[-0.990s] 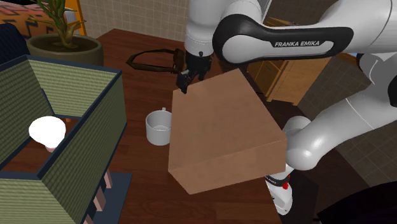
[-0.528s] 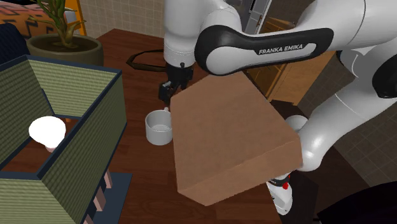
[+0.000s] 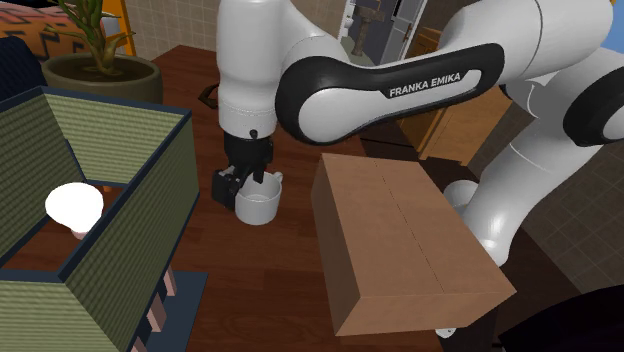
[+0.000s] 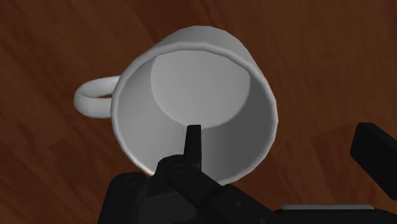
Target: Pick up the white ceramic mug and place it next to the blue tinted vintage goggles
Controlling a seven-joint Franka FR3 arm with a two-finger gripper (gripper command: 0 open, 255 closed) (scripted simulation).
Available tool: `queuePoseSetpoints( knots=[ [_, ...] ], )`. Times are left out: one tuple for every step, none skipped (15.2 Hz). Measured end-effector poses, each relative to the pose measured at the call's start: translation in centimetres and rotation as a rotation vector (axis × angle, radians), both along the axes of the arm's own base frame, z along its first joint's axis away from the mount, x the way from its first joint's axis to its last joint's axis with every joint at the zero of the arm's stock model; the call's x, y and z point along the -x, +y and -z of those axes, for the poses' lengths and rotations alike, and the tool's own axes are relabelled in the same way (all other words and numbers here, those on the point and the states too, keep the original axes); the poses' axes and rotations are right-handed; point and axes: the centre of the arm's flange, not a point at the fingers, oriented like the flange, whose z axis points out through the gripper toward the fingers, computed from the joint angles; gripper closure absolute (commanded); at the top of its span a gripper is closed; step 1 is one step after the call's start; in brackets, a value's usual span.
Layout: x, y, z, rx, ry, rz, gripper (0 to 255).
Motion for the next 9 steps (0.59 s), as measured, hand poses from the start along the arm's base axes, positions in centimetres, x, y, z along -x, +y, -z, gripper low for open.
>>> queuePoseSetpoints(
  knots=[
    [0.0,0.3,0.4,-0.005,0.003,-0.006,0],
    [0.0,0.5,0.9,-0.008,0.005,-0.010,0],
    [0.0,0.8,1.3,-0.009,0.006,-0.011,0],
    [0.0,0.9,1.7,-0.010,0.007,-0.012,0],
    [0.0,0.9,2.3,-0.010,0.007,-0.013,0],
    [-0.2,0.9,2.8,-0.010,0.007,-0.013,0],
    [-0.2,0.9,3.4,-0.010,0.007,-0.013,0],
    [-0.2,0.9,3.8,-0.010,0.007,-0.013,0],
    [-0.1,0.9,4.0,-0.010,0.007,-0.013,0]
  ],
)
